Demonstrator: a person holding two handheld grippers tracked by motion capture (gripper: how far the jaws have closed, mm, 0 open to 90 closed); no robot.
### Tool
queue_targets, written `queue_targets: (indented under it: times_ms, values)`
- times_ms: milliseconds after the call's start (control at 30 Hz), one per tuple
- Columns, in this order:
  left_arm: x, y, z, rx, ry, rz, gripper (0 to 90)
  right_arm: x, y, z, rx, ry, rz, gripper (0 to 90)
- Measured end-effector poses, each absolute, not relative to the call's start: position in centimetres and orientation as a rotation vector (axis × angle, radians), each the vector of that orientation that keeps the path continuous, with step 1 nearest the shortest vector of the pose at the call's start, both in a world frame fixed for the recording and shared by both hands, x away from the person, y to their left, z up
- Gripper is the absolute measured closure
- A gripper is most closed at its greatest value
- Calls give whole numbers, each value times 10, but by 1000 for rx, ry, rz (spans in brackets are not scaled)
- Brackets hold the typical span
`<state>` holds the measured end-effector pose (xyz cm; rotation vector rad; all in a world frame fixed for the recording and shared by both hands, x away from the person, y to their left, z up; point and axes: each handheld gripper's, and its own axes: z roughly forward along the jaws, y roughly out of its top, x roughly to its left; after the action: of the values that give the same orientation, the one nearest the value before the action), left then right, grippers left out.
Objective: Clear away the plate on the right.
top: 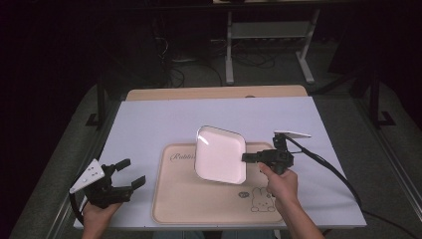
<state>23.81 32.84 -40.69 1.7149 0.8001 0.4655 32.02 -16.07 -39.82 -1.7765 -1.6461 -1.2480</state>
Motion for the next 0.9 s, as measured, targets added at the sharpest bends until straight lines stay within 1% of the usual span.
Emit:
queue_targets:
  times_ms: [900]
  values:
    - [238, 328, -407, 1711, 797, 459, 144, 312, -146, -440, -1851, -1683, -1137, 861]
